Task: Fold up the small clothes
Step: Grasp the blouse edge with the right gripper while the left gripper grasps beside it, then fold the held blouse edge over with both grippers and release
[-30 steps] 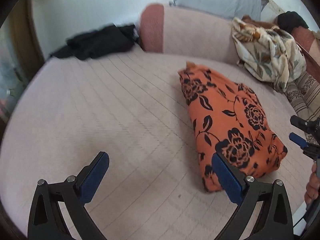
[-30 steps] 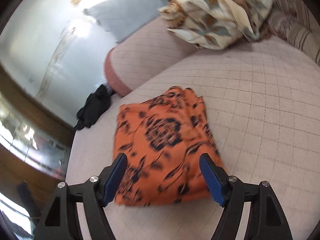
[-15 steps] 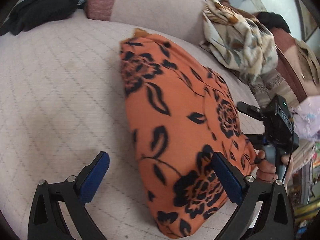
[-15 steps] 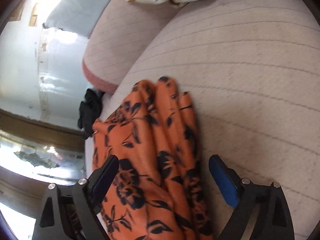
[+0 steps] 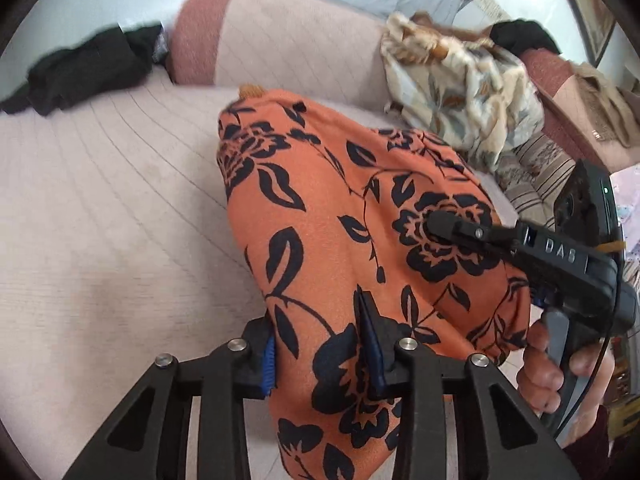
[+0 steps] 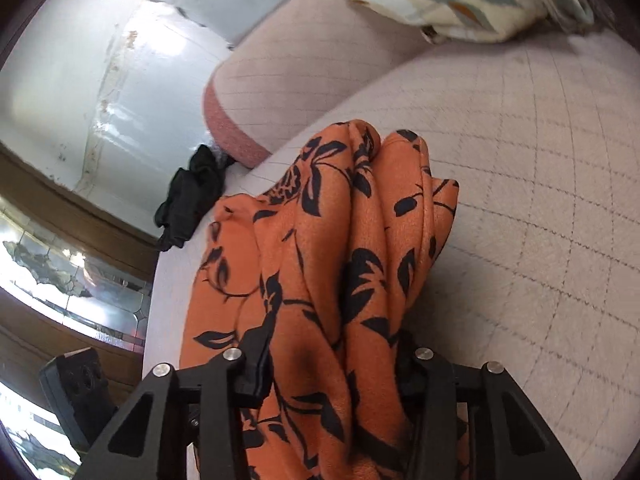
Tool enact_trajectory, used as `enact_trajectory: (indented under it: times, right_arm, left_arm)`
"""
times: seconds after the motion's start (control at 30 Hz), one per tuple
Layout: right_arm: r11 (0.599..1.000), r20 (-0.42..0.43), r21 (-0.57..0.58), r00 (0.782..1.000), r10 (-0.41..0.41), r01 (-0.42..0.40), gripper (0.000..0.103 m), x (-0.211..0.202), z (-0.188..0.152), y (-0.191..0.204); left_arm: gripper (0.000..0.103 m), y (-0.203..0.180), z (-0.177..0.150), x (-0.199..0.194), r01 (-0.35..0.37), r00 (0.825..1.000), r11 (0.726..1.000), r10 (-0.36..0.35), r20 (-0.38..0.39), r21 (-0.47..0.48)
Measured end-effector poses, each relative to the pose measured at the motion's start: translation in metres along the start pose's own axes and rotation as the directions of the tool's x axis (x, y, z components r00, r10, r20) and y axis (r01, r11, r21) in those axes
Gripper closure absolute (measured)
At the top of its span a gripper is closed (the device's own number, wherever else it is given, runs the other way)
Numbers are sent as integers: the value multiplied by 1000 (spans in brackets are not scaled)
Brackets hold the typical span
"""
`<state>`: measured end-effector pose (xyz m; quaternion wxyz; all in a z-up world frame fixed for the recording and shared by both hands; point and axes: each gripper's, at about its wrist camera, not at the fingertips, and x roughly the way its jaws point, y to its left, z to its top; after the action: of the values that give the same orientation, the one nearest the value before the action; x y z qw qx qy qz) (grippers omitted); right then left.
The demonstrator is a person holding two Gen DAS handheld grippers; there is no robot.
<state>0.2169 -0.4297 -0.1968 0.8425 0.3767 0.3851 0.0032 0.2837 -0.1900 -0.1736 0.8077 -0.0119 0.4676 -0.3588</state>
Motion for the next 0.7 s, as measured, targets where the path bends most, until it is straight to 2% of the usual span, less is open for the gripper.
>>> enact_trajectory:
  times: [0.07,0.2,0.3,0.37,0.43,0.47,0.5,0.53,0.57,0.6,0.63,0.67,0.7]
  right_arm:
    - [999,30,-38,1000,5,-4,58,-13,-10,20]
    - [993,47,-42,992,115,-113,58,-37,-34,52]
    - [988,44,-70,989,140,-137,58,-52,-69,69]
    - [986,17,-54,987,158,-157,58,-51,-94,74]
    - [986,-34,-9,985,168,-169,56,-40,-122,71]
    - [990,-67,0,987,143,-143,52,-31,-136,68]
    - [996,-111,-2,990,85,-86,50,-20,-150,64]
    - [1000,-157,4,988,12,-11,47,-9,-160,59]
    - [1000,-169,23,986,-13,18,44,-7,-167,54]
    - [999,-147,46,989,4,2,44,-14,-169,53]
    - [999,-114,37,993,-14,18,42,-28,-166,58]
    - [999,-60,1,997,-41,41,41,-44,-163,67]
    - [998,-9,-35,998,-54,54,39,-59,-160,73]
  left_arm:
    - [66,11,-11,-29,-2,999,1000,2,41,-7]
    - [66,25,-40,-79,-41,996,999,42,76,-14]
    - [65,34,-79,-100,-91,994,996,91,59,-15]
    - [62,39,-105,-103,-164,986,986,164,38,-7]
    - [56,46,-133,-93,-263,965,965,263,-13,20]
    - [52,52,-142,-85,-301,951,953,302,-59,27]
    - [48,57,-149,-79,-331,939,943,332,-91,25]
    - [48,60,-151,-85,-309,948,951,310,-68,14]
    - [48,59,-148,-96,-312,949,950,313,-49,17]
    - [48,57,-144,-107,-350,936,936,351,-10,34]
    - [46,53,-139,-119,-400,916,915,398,48,58]
    - [41,49,-132,-129,-444,894,893,435,108,77]
    - [39,47,-122,-136,-461,882,883,446,155,87]
